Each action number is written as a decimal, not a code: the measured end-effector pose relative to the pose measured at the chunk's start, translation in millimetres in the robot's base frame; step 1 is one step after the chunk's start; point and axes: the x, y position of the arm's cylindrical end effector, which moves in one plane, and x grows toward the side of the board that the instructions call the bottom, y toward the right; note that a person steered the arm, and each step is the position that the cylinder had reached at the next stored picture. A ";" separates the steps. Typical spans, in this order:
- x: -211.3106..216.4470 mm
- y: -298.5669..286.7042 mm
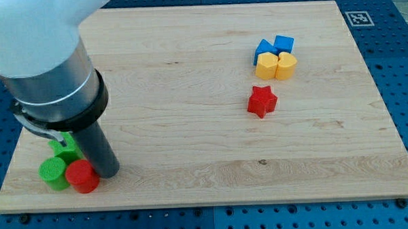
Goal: Place the red star right to the green star
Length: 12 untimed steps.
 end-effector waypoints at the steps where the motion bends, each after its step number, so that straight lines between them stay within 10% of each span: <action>1: 0.0 -4.1; 12: -17.3 118.2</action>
